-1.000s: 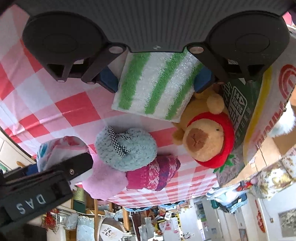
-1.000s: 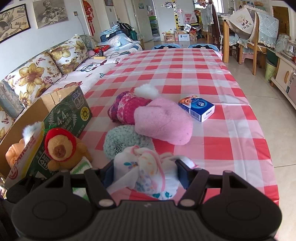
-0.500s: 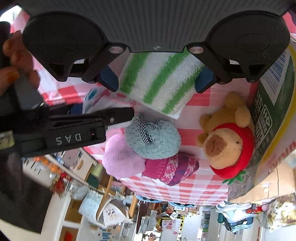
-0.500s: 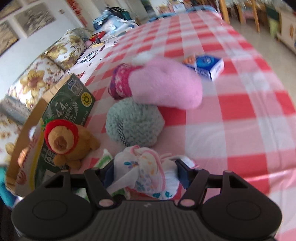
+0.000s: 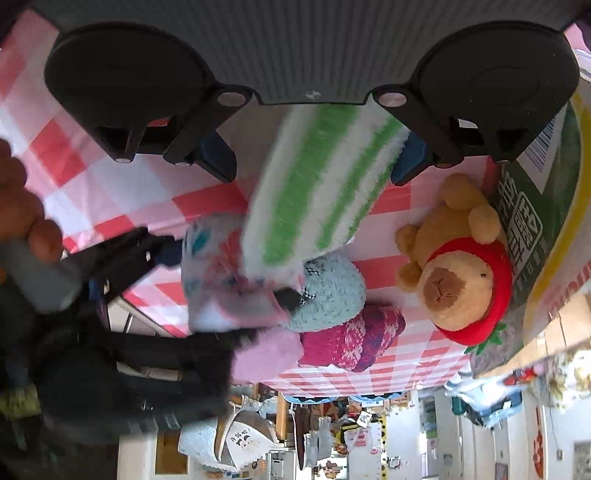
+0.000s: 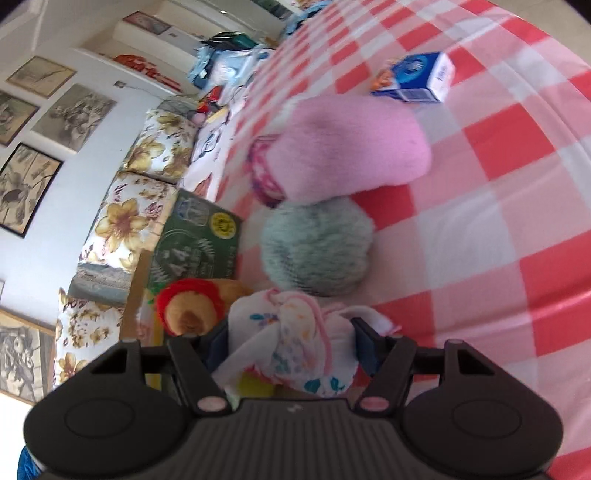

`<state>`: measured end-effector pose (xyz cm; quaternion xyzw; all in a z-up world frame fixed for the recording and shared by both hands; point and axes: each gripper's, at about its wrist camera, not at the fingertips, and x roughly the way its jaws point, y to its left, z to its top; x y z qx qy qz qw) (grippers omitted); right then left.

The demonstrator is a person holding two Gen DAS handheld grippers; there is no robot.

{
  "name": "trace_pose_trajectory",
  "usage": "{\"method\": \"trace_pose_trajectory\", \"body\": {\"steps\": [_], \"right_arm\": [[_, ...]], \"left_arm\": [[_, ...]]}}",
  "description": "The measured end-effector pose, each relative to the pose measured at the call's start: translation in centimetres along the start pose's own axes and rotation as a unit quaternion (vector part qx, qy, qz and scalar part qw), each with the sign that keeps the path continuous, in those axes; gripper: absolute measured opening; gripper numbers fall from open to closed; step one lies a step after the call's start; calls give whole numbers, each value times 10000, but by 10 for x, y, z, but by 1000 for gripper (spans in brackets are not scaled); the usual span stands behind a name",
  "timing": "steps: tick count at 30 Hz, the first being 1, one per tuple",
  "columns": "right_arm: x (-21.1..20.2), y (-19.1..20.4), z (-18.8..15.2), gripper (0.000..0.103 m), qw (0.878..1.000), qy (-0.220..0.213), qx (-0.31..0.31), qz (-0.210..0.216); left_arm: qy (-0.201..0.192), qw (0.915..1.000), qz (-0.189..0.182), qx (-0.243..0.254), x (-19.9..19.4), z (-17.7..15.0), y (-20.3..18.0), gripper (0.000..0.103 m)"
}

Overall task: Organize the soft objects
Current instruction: 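Carry the pad and bunny into the cardboard box and open both grippers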

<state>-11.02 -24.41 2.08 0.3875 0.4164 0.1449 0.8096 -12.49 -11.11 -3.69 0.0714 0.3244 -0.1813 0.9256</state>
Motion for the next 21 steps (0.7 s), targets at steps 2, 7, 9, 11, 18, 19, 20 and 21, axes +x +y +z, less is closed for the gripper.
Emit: {"method": "trace_pose_trajectory", "body": {"steps": [2,7,9,11,18,19,20,21], "right_arm": [[-2,7,-1,67,9999,-38,-138,-66],[-2,15,-1,67,9989,-133,-366,-245],[-3,17,0,67,9986,-185,-399,-288],[-3,23,0,66,9980,-269,-476,-304],[-21,49,-1,66,9932,-791,-827,-214],[-25,52,-1,66,9923,-882,-848,-170],[-28,54,-1,66,9915,-965,-868,-126],[-31,57,-1,66,9904,-1048,-902,-88]], "left_arm": [[8,10000,17,-51,-1,0,1,99],[14,9995,257,-176,-2,4,9,56],[0,9991,325,-255,-4,6,12,46],[-24,9989,284,-373,-7,9,16,42],[-341,9973,13,-652,-31,21,25,32],[-419,9968,-6,-680,-36,24,27,32],[-505,9962,-20,-711,-41,26,29,32],[-582,9954,-41,-755,-47,29,29,32]]}}
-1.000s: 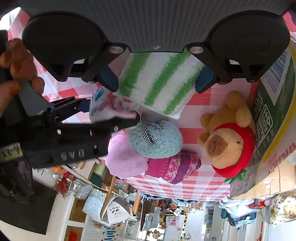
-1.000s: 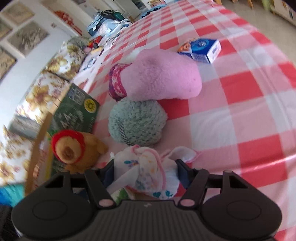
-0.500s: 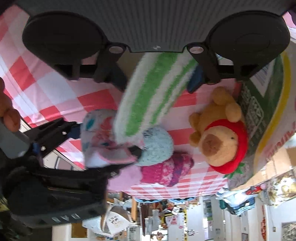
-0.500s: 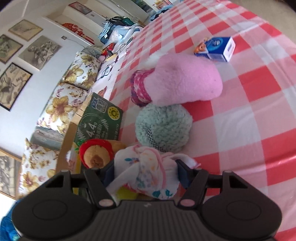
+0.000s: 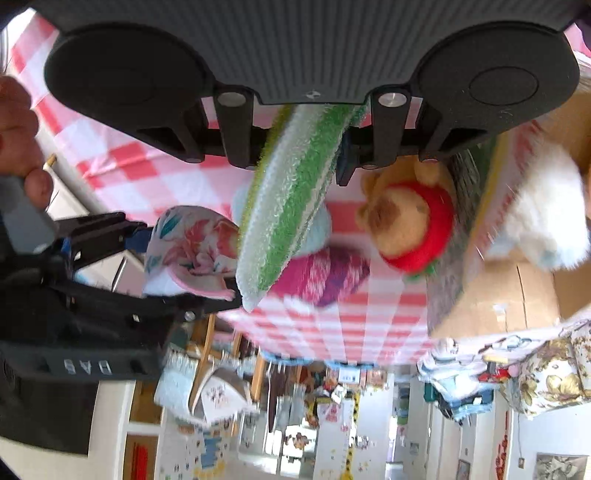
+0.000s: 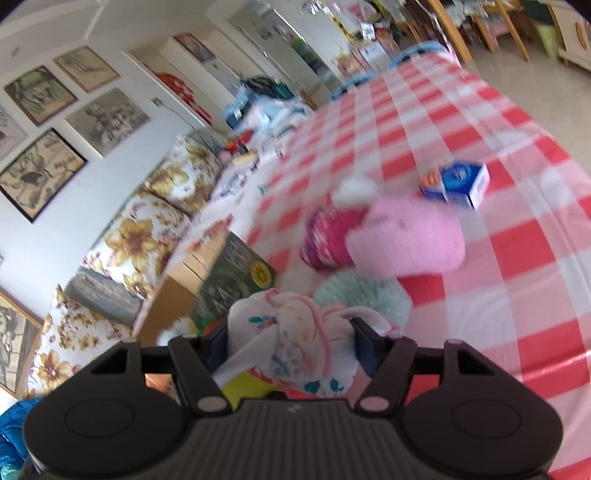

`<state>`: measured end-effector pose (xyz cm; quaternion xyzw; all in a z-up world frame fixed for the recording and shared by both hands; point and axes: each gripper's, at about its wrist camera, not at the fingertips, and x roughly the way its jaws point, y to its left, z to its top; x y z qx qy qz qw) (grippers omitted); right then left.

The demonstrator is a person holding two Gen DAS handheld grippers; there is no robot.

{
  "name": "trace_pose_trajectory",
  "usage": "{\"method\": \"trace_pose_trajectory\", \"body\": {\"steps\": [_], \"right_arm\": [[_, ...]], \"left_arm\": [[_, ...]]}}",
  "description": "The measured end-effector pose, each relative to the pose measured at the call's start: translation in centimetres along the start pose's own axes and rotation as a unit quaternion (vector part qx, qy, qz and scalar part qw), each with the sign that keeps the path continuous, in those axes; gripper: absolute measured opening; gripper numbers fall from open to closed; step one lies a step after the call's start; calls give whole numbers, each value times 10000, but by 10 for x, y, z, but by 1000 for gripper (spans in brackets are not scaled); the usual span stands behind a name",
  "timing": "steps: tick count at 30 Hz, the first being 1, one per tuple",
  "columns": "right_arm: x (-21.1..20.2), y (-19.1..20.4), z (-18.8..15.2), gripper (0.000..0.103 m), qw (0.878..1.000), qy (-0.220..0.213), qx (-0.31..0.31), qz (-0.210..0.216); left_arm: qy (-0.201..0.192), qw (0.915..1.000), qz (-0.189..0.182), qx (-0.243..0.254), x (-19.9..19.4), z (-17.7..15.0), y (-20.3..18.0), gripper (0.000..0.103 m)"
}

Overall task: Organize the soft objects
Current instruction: 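Carry the pad and bunny into the cardboard box and open both grippers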

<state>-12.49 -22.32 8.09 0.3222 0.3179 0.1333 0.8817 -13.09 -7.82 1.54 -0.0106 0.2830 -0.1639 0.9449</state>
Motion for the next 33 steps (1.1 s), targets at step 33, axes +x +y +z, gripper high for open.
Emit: {"method": "trace_pose_trajectory", "body": {"steps": [33], "right_arm": [[95,155,16,67,9731,-809,-2142,235]], "left_arm": [[-607,9817,1019,-1488,-72,45,107,33]]}}
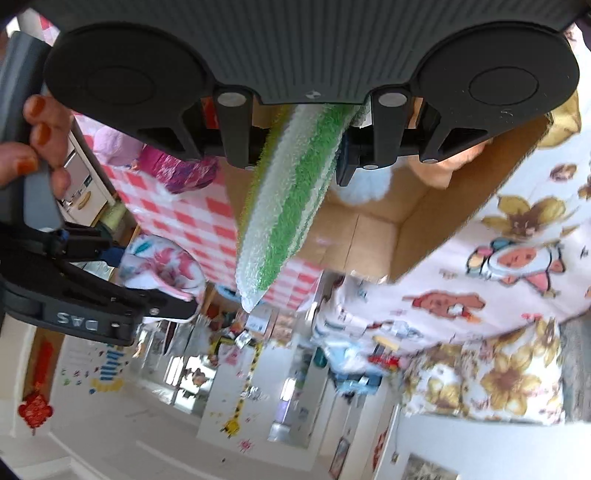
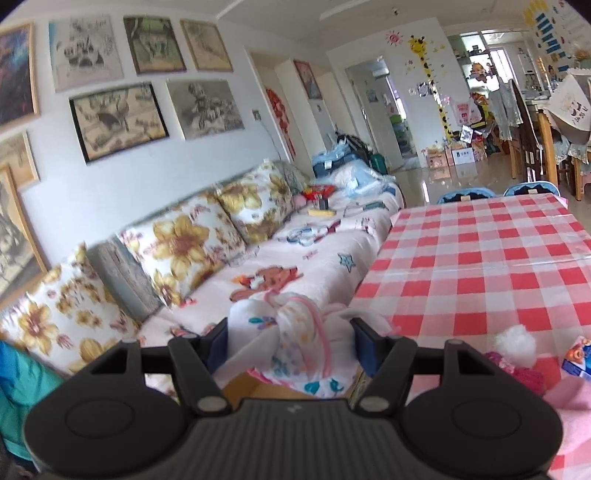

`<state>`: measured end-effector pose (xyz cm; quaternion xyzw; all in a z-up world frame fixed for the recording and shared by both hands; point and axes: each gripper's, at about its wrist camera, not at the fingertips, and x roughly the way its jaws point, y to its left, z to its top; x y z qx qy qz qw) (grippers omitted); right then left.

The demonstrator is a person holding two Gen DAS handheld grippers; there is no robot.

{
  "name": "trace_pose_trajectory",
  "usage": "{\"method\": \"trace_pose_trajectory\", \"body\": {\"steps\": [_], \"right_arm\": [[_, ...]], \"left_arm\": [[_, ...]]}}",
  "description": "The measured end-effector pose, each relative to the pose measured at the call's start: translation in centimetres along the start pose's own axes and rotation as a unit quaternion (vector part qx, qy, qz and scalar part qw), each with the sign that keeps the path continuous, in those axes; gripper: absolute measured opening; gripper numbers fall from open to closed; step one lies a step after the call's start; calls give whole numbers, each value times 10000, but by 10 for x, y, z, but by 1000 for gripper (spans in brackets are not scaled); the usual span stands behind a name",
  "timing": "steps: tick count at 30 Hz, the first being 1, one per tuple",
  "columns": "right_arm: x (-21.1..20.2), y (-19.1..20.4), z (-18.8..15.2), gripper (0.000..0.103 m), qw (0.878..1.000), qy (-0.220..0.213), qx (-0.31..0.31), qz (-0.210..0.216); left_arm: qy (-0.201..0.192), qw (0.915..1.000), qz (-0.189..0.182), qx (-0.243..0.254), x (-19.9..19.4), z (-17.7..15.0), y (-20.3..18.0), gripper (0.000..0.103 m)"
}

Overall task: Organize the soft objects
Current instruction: 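Carry the pad and bunny into the cardboard box and open both grippers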

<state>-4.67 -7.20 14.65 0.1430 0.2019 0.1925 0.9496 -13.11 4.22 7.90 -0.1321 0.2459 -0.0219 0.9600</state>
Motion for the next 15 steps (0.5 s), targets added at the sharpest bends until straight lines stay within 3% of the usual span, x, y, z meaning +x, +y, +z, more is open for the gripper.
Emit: {"method": "trace_pose_trajectory", "body": {"steps": [8,9,10,13,15], "right_arm": [[41,0,-12,71,9982,579,-60,-118],[43,-1,-14,79,9978,643,-48,-130],[44,-1,-15,87,9976,668,0,-154],[34,-1,-11,88,9983,542,80,-211],[24,2,-6,95,9986,401,-27,-347]], "left_arm": [[477,9983,276,165,12,-2,4,37],[517,9980,312,164,10,-4,4,37],[555,9977,351,148,10,-3,6,44],[574,9971,482,101,9,-1,10,72],[518,9970,554,149,9,1,9,83]]}}
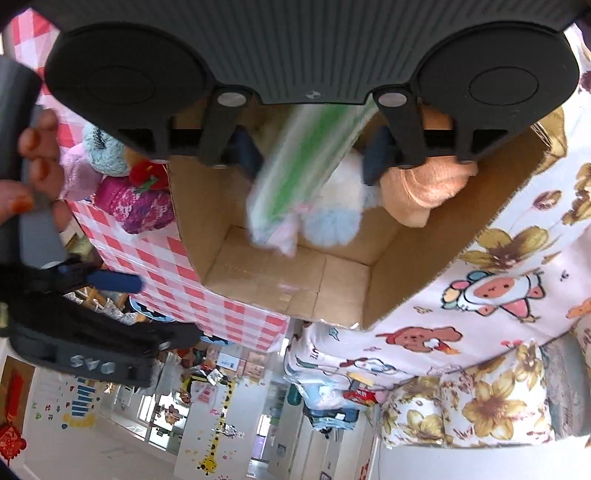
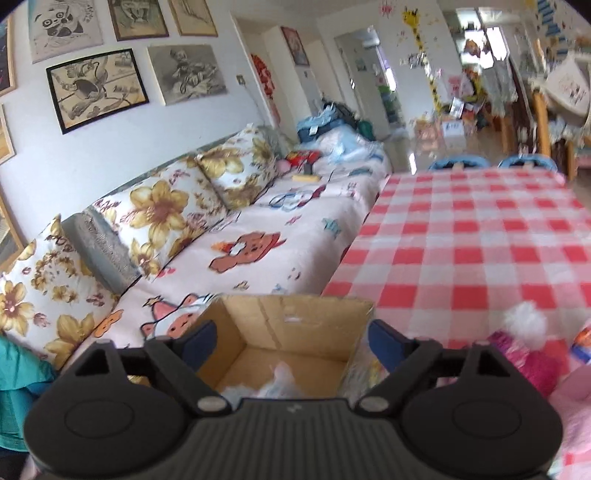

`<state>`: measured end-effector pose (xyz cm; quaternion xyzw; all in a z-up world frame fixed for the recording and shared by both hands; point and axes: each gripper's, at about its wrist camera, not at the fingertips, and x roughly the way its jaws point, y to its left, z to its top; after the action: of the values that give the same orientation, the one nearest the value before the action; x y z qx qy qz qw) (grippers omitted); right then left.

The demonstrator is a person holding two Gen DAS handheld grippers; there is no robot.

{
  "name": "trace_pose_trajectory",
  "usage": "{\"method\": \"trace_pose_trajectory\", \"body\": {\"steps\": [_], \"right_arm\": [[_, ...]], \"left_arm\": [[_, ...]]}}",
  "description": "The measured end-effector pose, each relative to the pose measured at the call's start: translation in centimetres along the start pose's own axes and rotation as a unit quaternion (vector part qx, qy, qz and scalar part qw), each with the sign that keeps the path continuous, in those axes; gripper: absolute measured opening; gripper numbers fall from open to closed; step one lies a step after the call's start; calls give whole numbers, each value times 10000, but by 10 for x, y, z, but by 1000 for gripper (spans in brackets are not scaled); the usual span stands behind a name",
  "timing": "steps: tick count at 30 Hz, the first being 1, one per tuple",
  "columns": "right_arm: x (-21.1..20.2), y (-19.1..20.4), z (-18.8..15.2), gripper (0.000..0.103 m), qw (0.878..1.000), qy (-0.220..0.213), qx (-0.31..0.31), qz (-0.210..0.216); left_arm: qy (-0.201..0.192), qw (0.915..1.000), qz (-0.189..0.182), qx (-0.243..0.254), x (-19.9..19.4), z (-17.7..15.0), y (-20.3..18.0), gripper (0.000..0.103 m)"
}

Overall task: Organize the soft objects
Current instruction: 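Carry the pad and bunny into the cardboard box and open both grippers, then move both grippers back over the remaining plush on the table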

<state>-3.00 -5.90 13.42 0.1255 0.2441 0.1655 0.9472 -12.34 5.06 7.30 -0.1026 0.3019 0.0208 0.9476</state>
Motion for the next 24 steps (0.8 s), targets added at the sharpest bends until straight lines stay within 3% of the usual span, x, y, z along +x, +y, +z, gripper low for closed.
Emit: {"method": "trace_pose_trajectory", "body": {"steps": [2,8,18,24], "right_arm": [[-12,1,3,100,9998,-162,-40,-139],[-43,-1,3,102,9976,-371,-191,-545],[-78,-10,-6,102,9846,-825,-685,-1381],[-95,-17,-15,102,9803,-992,-735,-1539]], "left_arm": [[-50,10000,23,-34,-2,1,1,95],[-300,9995,76,84,-8,1,-2,103],[-564,9979,-301,-36,-17,-4,-10,103],[-695,9967,-402,-126,-19,-4,-13,103]]}}
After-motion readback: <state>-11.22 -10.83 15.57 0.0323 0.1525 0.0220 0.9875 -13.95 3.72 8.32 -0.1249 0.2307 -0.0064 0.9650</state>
